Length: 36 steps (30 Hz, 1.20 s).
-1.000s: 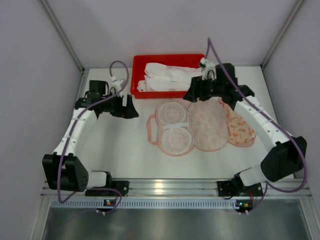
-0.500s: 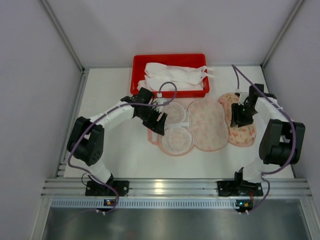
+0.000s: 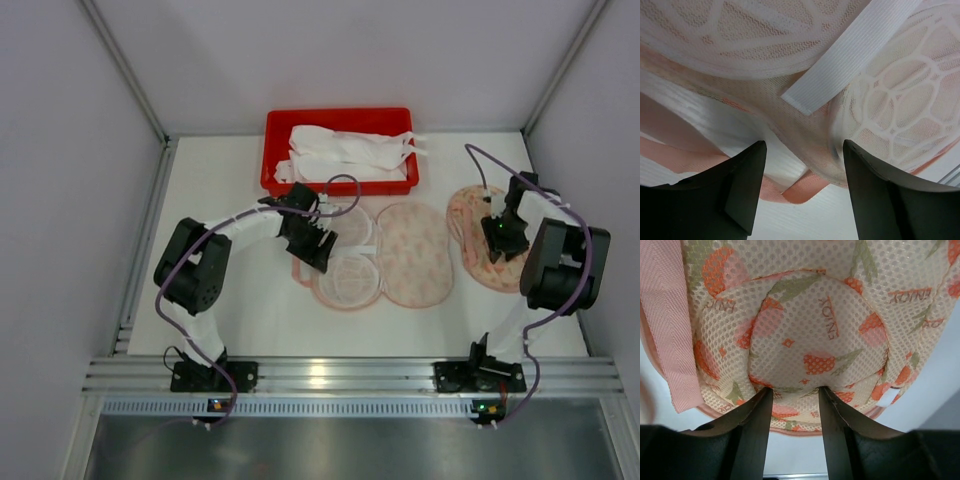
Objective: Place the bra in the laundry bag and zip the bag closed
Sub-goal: Adjust the laundry bag at the center of the board, then pick up the bra from the bin.
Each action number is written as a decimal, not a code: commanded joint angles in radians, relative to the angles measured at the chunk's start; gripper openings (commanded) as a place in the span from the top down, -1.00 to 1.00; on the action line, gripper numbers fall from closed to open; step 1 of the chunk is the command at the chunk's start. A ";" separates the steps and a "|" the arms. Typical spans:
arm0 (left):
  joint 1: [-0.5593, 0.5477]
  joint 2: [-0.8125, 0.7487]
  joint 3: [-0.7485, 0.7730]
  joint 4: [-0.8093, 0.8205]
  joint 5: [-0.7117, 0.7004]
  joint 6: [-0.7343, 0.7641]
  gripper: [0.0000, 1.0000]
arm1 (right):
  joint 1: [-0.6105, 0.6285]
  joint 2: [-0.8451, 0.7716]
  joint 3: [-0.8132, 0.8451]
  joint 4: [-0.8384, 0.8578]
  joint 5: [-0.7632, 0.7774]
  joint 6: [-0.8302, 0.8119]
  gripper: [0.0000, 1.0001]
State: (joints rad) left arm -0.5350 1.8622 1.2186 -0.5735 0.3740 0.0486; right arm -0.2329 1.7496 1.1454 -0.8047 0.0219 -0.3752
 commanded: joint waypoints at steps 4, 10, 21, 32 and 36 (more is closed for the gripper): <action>0.027 -0.115 -0.093 -0.055 -0.106 0.083 -0.38 | -0.079 0.010 0.036 0.045 0.124 -0.125 0.11; 0.029 -0.202 -0.099 -0.097 -0.096 0.094 -0.51 | -0.077 -0.081 0.114 -0.091 -0.163 -0.113 -0.12; 0.082 -0.159 0.430 -0.094 -0.130 -0.007 -0.66 | 0.283 -0.148 0.174 -0.113 -0.550 0.056 -0.23; 0.263 0.287 0.938 -0.034 -0.099 -0.155 -0.58 | 0.359 0.077 0.073 0.088 -0.369 0.150 -0.08; 0.265 0.370 0.953 0.026 -0.133 -0.138 -0.57 | 0.346 0.149 0.114 0.107 -0.245 0.176 -0.05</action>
State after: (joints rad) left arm -0.2535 2.2185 2.1269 -0.6083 0.2481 -0.0795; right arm 0.1261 1.8587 1.2266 -0.7856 -0.3527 -0.2256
